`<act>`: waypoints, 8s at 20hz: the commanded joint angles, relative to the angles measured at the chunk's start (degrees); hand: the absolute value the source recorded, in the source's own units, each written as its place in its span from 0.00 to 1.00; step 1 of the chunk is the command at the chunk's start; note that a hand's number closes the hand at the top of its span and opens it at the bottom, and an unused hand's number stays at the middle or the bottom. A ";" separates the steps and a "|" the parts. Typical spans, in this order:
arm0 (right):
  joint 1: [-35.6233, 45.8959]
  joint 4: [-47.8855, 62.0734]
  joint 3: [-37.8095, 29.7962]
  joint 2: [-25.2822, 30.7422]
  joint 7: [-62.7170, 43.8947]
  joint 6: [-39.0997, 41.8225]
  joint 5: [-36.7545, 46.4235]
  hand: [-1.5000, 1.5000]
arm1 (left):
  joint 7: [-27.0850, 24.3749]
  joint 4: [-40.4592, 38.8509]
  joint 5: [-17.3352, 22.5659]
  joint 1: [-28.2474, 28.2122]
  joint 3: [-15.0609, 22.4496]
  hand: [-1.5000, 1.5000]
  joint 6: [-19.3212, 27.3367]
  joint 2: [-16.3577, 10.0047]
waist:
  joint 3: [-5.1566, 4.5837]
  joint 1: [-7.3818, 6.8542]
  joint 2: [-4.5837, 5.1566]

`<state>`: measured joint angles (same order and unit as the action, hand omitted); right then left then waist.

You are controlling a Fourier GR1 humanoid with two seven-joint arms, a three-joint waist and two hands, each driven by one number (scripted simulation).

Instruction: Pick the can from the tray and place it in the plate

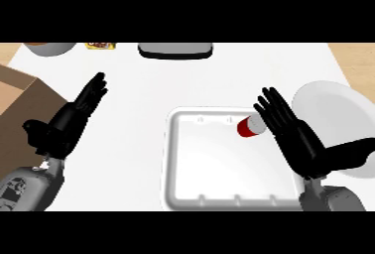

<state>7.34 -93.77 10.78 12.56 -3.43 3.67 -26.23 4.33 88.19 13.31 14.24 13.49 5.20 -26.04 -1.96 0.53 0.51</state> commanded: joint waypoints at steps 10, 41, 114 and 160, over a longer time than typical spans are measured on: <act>20.98 13.13 -16.78 18.73 16.19 0.09 18.17 0.00 | 4.96 -7.90 4.53 -11.76 2.17 0.50 4.18 9.68 | 2.07 -4.14 1.11; 23.55 14.78 2.93 19.66 14.44 13.32 51.11 0.00 | 4.81 -9.36 0.61 -13.20 -1.07 0.50 5.16 14.48 | 1.93 -0.57 -0.54; -6.52 -5.67 10.67 -12.55 -43.32 -42.80 101.18 1.00 | 8.36 -4.88 -6.95 -16.94 -8.91 0.50 -2.42 19.38 | 1.97 -0.05 -0.70; 23.53 69.23 -42.98 20.18 35.69 -29.03 30.37 0.00 | 7.78 -5.18 -8.48 -16.44 -8.54 0.50 -3.64 21.31 | 2.34 -2.36 0.21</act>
<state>30.37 -24.88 -27.09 33.59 24.15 -26.75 9.35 12.84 82.59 4.79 -0.78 5.13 1.88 -4.35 0.40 -2.15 0.89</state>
